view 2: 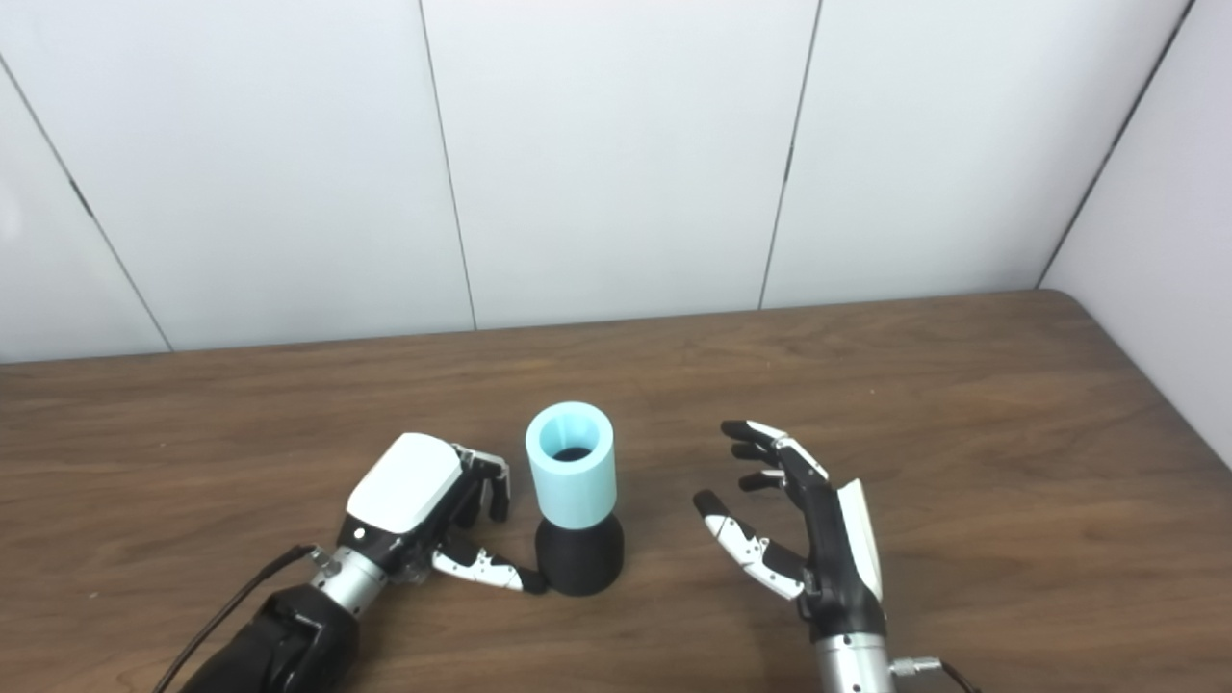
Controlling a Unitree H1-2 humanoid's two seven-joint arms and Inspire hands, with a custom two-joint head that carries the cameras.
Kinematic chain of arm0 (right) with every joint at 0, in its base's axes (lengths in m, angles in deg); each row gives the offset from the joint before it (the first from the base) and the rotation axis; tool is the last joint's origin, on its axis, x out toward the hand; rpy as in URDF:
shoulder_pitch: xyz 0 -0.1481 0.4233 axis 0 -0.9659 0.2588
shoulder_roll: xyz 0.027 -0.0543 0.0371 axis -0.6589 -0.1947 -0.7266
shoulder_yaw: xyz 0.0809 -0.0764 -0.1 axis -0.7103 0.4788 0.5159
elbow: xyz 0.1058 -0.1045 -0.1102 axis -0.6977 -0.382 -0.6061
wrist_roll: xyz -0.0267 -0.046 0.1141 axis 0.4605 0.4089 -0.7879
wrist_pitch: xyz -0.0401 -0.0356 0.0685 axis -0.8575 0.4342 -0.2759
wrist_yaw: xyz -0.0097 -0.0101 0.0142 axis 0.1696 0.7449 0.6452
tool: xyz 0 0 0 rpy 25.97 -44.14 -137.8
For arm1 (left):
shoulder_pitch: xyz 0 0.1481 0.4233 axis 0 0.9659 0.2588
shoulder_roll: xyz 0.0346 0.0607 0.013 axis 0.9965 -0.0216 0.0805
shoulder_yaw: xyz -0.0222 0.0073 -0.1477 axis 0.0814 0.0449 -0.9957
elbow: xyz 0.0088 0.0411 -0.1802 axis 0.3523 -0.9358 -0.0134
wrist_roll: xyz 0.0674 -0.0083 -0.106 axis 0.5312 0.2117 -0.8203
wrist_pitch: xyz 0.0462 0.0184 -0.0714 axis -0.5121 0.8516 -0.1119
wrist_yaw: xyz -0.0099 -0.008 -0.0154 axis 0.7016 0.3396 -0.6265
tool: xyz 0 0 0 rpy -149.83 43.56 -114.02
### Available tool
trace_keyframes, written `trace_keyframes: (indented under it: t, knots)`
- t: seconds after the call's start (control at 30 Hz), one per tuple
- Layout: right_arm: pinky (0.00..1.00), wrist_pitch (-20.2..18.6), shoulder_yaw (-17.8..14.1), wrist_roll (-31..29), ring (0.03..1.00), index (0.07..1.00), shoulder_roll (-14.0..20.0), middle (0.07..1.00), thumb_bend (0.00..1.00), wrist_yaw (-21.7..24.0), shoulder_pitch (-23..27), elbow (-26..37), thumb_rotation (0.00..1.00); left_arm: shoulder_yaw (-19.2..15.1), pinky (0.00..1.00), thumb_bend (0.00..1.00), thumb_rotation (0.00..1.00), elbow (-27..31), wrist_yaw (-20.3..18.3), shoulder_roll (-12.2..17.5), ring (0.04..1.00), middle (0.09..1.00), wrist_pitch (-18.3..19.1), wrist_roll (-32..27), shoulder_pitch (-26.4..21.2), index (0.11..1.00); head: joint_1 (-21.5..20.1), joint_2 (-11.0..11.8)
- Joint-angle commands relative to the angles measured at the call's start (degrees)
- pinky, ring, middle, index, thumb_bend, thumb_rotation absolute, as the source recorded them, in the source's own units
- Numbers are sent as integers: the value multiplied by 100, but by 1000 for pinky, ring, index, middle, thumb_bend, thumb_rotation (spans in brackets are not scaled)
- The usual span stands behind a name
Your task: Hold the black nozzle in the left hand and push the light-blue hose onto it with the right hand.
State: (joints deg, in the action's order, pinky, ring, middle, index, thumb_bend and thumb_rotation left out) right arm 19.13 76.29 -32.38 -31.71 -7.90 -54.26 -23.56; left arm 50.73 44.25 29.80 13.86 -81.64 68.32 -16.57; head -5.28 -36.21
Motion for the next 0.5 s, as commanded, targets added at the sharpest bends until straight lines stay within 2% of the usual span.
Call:
trace_keyframes:
  t: [0.0, 0.07, 0.1, 0.17, 0.27, 0.3, 0.33, 0.4, 0.47]
  knots:
    - [572, 147, -10, 58, 721, 713, -15, 758, 274, -73, 151, 170, 342, -190, 187, 516, 0, 51, -1676, 619, 257, 400, 1160, -94, 556, 503, -9, -1]
    - [570, 125, -11, 97, 716, 710, -14, 752, 273, -89, 165, 155, 335, -250, 209, 519, 0, 488, -2284, 765, 283, 455, 1362, -161, 594, 492, -27, 10]
    - [553, 107, -13, 120, 698, 709, -12, 738, 273, -96, 172, 146, 335, -279, 226, 507, 0, 702, -2549, 837, 341, 444, 1476, -167, 624, 510, -17, 15]
    - [541, 105, -16, 178, 687, 711, -2, 728, 270, -120, 187, 115, 336, -363, 223, 502, 0, 1027, -2905, 949, 389, 472, 1673, -158, 710, 504, -7, 28]
    - [520, 192, -21, 293, 673, 709, 32, 717, 266, -183, 218, 35, 334, -530, 221, 502, 0, 1475, -3377, 1120, 400, 497, 1962, -223, 865, 496, 16, 39]
    - [473, 196, -28, 315, 637, 707, 44, 693, 265, -190, 229, 14, 335, -615, 235, 502, 0, 1648, -3561, 1186, 396, 503, 2082, -281, 925, 496, 29, 41]
    - [439, 187, -34, 329, 613, 708, 53, 676, 262, -190, 237, 4, 342, -695, 240, 504, 0, 1798, -3715, 1235, 399, 503, 2190, -317, 980, 592, 33, 41]
    - [409, 165, -48, 332, 591, 709, 67, 660, 259, -177, 245, -3, 354, -820, 242, 506, 0, 1984, -3849, 1275, 399, 504, 2302, -342, 1069, 679, 52, 39]
    - [429, 196, -73, 287, 601, 711, 93, 665, 263, -174, 260, -56, 340, -1077, 223, 506, 0, 2189, -3708, 1240, 388, 506, 2358, -466, 1250, 692, 105, 48]
